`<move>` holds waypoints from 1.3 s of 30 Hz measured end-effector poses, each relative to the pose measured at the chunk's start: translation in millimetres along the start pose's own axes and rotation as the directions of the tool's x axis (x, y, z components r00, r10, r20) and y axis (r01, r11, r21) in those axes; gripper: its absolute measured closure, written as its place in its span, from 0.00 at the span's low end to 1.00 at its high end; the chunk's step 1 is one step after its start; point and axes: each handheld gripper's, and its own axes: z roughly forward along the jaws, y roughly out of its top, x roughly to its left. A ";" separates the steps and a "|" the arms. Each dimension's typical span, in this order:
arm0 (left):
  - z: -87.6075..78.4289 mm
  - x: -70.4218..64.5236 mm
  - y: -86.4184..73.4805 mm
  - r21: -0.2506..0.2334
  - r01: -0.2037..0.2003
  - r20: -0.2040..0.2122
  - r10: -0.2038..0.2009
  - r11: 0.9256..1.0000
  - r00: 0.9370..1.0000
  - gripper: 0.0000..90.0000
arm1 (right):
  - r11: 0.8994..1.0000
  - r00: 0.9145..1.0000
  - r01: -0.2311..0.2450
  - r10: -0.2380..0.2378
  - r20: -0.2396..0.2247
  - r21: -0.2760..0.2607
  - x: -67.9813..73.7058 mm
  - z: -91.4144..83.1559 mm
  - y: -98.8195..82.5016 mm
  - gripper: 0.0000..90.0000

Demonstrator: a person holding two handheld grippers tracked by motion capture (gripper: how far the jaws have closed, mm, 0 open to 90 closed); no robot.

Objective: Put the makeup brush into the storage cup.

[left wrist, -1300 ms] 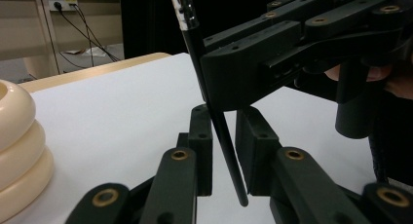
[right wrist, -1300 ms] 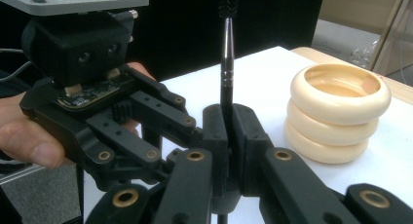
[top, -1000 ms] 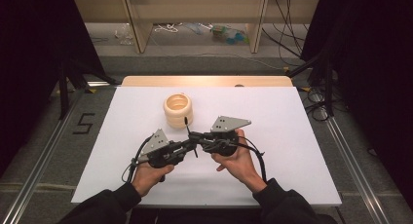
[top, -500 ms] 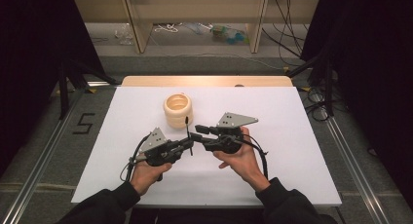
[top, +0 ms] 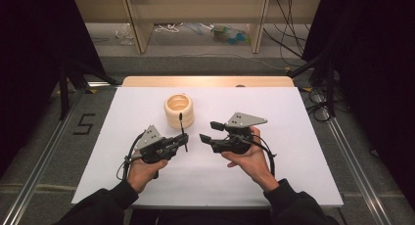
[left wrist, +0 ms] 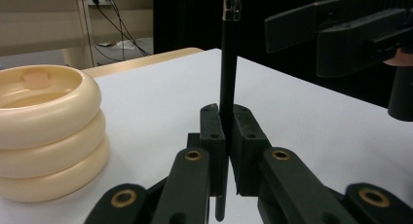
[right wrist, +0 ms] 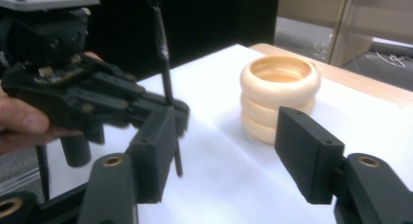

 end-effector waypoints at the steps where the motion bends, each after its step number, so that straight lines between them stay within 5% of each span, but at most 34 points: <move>1: -0.4 0.5 0.0 -0.001 0.010 -0.011 -0.010 1.000 1.000 0.94 | 1.000 1.000 -0.004 0.004 -0.003 -0.003 -1.4 -0.9 -1.4 0.43; 20: -6.3 21.6 5.6 -0.008 0.009 -0.080 -0.010 1.000 0.997 0.94 | 0.999 0.994 -0.025 0.021 0.105 0.038 -19.0 -26.7 -23.8 0.31; 39: -8.1 43.8 16.1 -0.029 0.018 -0.152 -0.022 0.999 0.988 0.94 | 0.998 0.978 -0.038 0.027 0.206 0.048 -33.3 -52.4 -46.2 0.29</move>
